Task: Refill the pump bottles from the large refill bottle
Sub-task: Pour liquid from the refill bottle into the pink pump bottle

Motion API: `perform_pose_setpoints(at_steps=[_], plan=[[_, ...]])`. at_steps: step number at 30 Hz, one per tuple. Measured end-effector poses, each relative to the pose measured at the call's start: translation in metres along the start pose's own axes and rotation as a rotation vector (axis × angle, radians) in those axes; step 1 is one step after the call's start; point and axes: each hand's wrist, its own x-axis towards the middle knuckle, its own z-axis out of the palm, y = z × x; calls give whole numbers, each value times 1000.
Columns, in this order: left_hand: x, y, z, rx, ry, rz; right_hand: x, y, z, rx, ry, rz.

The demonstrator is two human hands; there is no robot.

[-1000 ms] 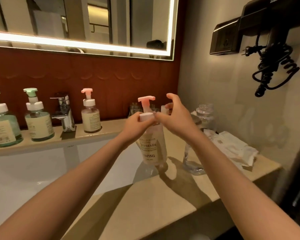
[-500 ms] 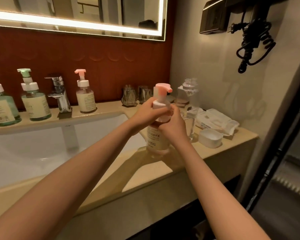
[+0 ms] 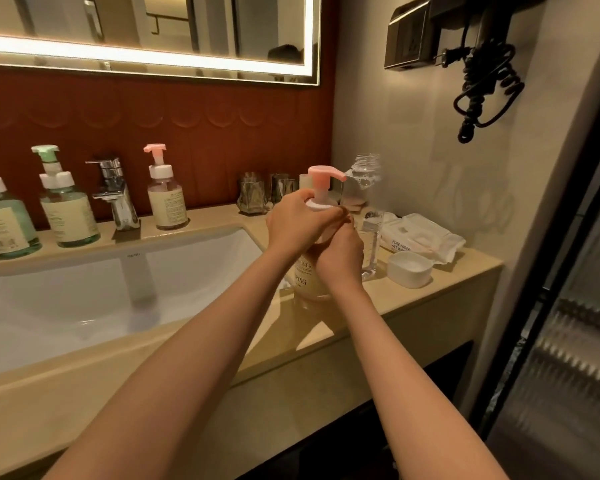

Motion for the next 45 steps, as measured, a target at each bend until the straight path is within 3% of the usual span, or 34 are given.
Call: perform_pose_setpoints(at_steps=[10,16,23,28,33,35,39,45], plan=[[0,-4,-10,78,161,-19,0,3,0,46,-44,13],[-1,3,-10,-145,-217,26,1,4,0,39,-48,-9],[2,-5,-23,-183,65,25,2,2,1,20,-47,30],[-2,-4,-16,-273,-252,17,0,3,0,23,-52,-6],[4,-8,-21,-220,-5,5,0,1,0,21,-43,30],[7,-10,-24,-223,-49,-2,0,1,0,23,-46,35],[5,-8,-22,-273,-313,8,0,2,-1,-9,-39,5],[5,-6,-22,-268,-164,60,2,4,0,3,-39,24]])
